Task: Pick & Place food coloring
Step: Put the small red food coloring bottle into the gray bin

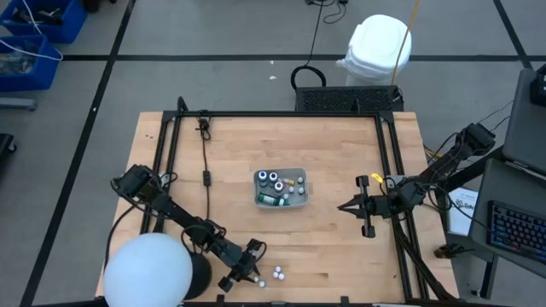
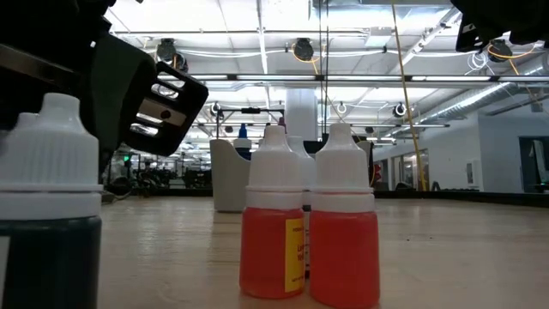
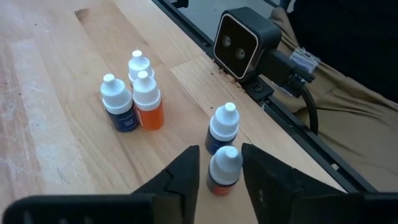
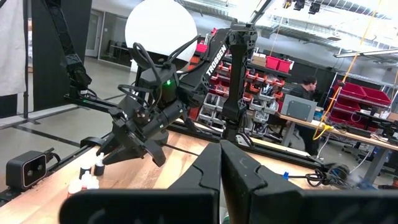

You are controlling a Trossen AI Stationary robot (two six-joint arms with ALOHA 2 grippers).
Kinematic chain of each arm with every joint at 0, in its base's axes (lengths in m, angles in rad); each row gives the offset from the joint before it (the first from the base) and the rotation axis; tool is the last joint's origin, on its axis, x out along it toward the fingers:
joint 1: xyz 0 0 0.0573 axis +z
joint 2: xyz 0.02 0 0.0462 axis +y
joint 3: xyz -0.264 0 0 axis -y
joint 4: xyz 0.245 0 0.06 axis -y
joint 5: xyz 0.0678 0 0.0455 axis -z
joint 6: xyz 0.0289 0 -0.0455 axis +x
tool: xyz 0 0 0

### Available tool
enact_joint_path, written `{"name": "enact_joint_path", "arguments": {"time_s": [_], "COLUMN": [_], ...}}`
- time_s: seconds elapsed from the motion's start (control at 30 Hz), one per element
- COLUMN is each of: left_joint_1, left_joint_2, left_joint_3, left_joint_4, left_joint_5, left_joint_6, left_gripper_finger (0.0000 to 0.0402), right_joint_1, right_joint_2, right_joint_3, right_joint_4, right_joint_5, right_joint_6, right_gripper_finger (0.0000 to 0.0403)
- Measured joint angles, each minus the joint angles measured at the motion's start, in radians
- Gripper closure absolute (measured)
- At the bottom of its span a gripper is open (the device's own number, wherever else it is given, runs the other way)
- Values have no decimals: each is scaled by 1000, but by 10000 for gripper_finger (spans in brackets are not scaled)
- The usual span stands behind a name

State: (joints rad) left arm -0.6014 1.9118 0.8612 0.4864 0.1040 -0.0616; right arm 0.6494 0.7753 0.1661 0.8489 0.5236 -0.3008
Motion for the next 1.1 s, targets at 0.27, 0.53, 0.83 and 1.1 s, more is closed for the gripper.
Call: {"name": "enact_joint_path", "arguments": {"time_s": [0.27, 0.53, 0.83, 1.1], "left_joint_1": [0, 0, -10, 17], "left_joint_2": [0, -1, -2, -95], "left_joint_3": [0, 0, 0, -1], "left_joint_4": [9, 15, 42, -53], "left_joint_5": [0, 1, 1, -73], "left_joint_6": [16, 51, 152, 214], "left_gripper_finger": [315, 357, 353, 352], "right_joint_1": [0, 0, 0, 0], "right_joint_2": [0, 0, 0, 0], "right_joint_3": [0, 0, 0, 0], "right_joint_4": [0, 0, 0, -1], "right_joint_5": [0, 0, 0, 0], "right_joint_6": [-2, -3, -3, -1], "right_gripper_finger": [403, 403, 403, 403]}}
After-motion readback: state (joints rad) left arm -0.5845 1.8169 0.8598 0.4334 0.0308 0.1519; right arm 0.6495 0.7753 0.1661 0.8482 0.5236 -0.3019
